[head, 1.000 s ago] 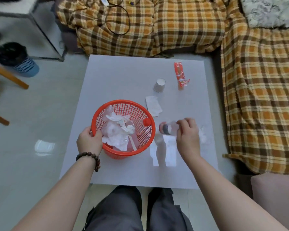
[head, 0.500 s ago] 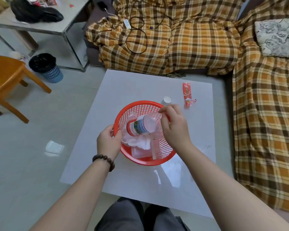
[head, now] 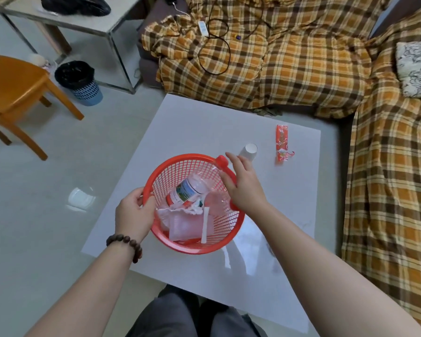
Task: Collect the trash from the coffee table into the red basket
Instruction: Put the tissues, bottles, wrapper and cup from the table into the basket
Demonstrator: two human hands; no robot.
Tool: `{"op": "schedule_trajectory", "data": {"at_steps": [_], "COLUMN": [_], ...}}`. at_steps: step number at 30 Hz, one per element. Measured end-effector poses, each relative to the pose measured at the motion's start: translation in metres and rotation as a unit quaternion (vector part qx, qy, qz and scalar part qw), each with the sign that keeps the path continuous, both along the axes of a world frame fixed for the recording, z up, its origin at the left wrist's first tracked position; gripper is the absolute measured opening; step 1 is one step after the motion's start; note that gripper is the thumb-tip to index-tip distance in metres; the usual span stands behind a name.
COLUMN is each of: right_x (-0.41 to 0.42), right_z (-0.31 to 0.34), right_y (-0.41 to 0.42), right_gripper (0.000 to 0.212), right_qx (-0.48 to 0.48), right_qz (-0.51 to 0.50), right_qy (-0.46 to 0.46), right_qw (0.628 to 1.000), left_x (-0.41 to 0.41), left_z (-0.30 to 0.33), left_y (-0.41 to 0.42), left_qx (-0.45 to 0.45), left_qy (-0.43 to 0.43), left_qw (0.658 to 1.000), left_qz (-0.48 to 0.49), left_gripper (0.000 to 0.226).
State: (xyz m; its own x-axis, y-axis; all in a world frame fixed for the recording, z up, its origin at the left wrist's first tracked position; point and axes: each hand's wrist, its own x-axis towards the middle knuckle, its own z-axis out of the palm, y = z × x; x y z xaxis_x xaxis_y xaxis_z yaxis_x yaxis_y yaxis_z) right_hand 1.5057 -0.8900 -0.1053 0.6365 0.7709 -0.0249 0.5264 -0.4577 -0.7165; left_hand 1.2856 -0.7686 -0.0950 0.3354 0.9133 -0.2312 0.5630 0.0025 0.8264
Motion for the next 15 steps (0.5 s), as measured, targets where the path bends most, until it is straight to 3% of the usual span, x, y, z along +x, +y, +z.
{"op": "schedule_trajectory", "data": {"at_steps": [4,15], "right_x": [0.02,0.058], "right_z": [-0.03,-0.195], "right_y": [-0.007,0.013], "right_gripper": [0.049,0.064], "right_qx": [-0.009,-0.226], "right_qz": [-0.04,-0.012], "right_qy": [0.032,0.068], "right_qw": [0.999,0.972], "left_x": [-0.013,-0.023], "left_z": [-0.014,-0.073], "left_y": [0.013,0.026], "left_qx": [0.007,0.028], "left_qy": [0.025,0.07], "left_qw": [0.998,0.99], "left_qz": [0.055,0.121], "left_gripper": [0.014,0.013]}}
